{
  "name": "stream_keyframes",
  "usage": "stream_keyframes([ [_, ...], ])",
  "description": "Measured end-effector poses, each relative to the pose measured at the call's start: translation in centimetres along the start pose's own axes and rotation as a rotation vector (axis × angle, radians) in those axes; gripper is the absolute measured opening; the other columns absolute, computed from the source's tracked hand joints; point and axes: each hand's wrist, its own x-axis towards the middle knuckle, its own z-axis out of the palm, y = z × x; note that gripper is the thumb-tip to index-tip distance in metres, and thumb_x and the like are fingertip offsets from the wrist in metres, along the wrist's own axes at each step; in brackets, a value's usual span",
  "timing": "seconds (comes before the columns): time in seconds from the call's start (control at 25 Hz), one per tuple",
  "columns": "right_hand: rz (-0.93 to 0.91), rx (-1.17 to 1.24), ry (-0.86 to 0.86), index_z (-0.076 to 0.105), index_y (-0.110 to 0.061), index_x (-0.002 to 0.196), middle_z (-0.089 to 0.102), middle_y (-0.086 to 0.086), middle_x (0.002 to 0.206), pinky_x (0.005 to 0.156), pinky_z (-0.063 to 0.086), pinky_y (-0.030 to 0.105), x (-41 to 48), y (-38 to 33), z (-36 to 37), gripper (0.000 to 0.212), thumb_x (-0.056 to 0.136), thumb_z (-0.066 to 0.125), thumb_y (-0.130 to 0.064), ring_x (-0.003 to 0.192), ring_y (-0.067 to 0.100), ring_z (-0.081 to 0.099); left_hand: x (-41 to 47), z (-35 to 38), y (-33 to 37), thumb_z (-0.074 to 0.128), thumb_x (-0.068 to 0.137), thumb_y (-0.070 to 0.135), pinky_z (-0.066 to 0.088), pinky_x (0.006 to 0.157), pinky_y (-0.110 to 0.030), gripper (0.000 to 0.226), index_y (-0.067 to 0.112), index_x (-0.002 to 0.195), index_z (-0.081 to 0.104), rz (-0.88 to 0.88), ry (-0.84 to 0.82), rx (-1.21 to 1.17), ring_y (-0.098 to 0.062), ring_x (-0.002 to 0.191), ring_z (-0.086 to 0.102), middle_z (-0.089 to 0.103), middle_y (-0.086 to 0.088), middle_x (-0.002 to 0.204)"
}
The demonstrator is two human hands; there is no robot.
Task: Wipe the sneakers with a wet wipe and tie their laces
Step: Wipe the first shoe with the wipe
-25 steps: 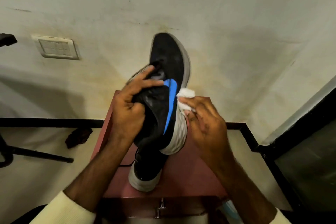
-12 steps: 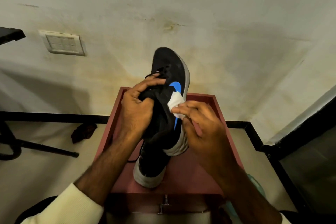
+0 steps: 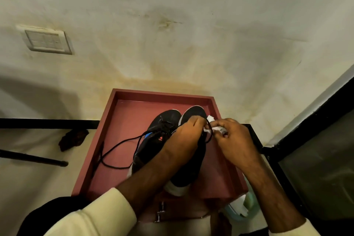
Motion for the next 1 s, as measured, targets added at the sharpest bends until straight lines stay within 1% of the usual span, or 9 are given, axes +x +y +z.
stream_keyframes([
  [0.12,0.049,-0.020,0.020,0.080,-0.025,0.105,0.074,-0.002,0.118,0.088,0.050,0.022,0.0,1.6,-1.2,0.023,0.096,0.067,-0.008,0.101,0.012,0.066,0.3,1.2,0.8,0.060,0.091,-0.005,0.054,0.088,-0.043,0.042,0.007,0.130,0.052,0.049,-0.168,0.265,-0.032,0.112,0.060,0.052,-0.011,0.132],
  [0.24,0.065,0.035,0.065,0.077,-0.029,0.112,0.072,-0.002,0.128,0.086,0.047,0.015,0.6,3.1,-2.3,0.024,0.098,0.068,-0.012,0.107,0.011,0.065,0.2,1.4,2.6,0.059,0.094,0.004,0.042,0.108,-0.039,0.044,0.006,0.137,0.049,-0.023,-0.256,0.385,-0.031,0.130,0.050,0.051,-0.013,0.142],
  [0.32,0.044,0.077,0.050,0.073,-0.028,0.124,0.070,-0.003,0.133,0.086,0.045,0.009,0.8,3.4,-2.1,0.029,0.099,0.067,-0.015,0.114,0.011,0.065,-0.6,1.8,3.9,0.063,0.092,0.020,0.022,0.126,-0.044,0.068,0.005,0.152,0.036,-0.068,-0.336,0.441,-0.036,0.153,0.024,0.030,-0.018,0.163],
  [0.4,0.010,0.109,0.048,0.070,-0.026,0.132,0.068,-0.004,0.136,0.090,0.044,0.008,1.0,2.9,-1.7,0.034,0.100,0.066,-0.015,0.118,0.010,0.064,-1.5,2.0,5.3,0.066,0.090,0.034,0.005,0.129,-0.048,0.089,0.005,0.161,0.019,-0.017,-0.407,0.419,-0.033,0.159,0.000,0.008,-0.017,0.171],
  [0.6,-0.122,0.162,-0.113,0.072,-0.029,0.129,0.066,-0.008,0.131,0.102,0.055,0.027,1.0,0.8,-1.2,0.033,0.099,0.068,-0.016,0.118,0.008,0.063,-2.6,3.8,6.2,0.069,0.091,0.026,0.033,0.117,-0.044,0.053,0.000,0.137,0.060,0.339,-0.407,0.201,-0.036,0.135,0.049,0.058,-0.021,0.142],
  [0.68,-0.122,0.053,-0.224,0.073,-0.029,0.129,0.067,-0.008,0.128,0.101,0.055,0.028,0.9,0.8,-0.6,0.033,0.099,0.069,-0.017,0.116,0.010,0.065,-3.5,4.7,5.5,0.069,0.092,0.032,0.035,0.116,-0.045,0.052,0.002,0.134,0.063,0.384,-0.395,0.207,-0.035,0.133,0.053,0.062,-0.019,0.138],
  [0.8,-0.038,-0.067,-0.243,0.073,-0.027,0.129,0.067,-0.003,0.134,0.100,0.054,0.027,1.3,2.0,-0.7,0.032,0.099,0.068,-0.017,0.117,0.014,0.065,-3.7,2.8,4.1,0.067,0.093,0.049,0.023,0.124,-0.042,0.069,0.014,0.150,0.049,0.349,-0.376,0.176,-0.027,0.148,0.032,0.044,-0.009,0.157],
  [0.92,-0.003,-0.054,-0.258,0.073,-0.026,0.129,0.067,-0.002,0.135,0.092,0.047,0.019,1.3,3.1,-1.0,0.032,0.099,0.068,-0.016,0.117,0.014,0.065,-3.4,0.2,1.8,0.067,0.088,0.061,0.005,0.128,-0.040,0.096,0.023,0.162,0.020,0.116,-0.520,0.087,-0.018,0.158,0.006,0.012,0.003,0.172],
  [1.0,-0.003,-0.054,-0.246,0.073,-0.026,0.129,0.067,-0.002,0.136,0.087,0.045,0.015,1.2,3.2,-1.0,0.032,0.099,0.067,-0.016,0.117,0.014,0.064,-3.8,-0.2,0.7,0.071,0.081,0.067,0.011,0.129,-0.041,0.111,0.025,0.164,0.010,0.051,-0.615,0.052,-0.015,0.159,0.003,0.002,0.008,0.172],
])
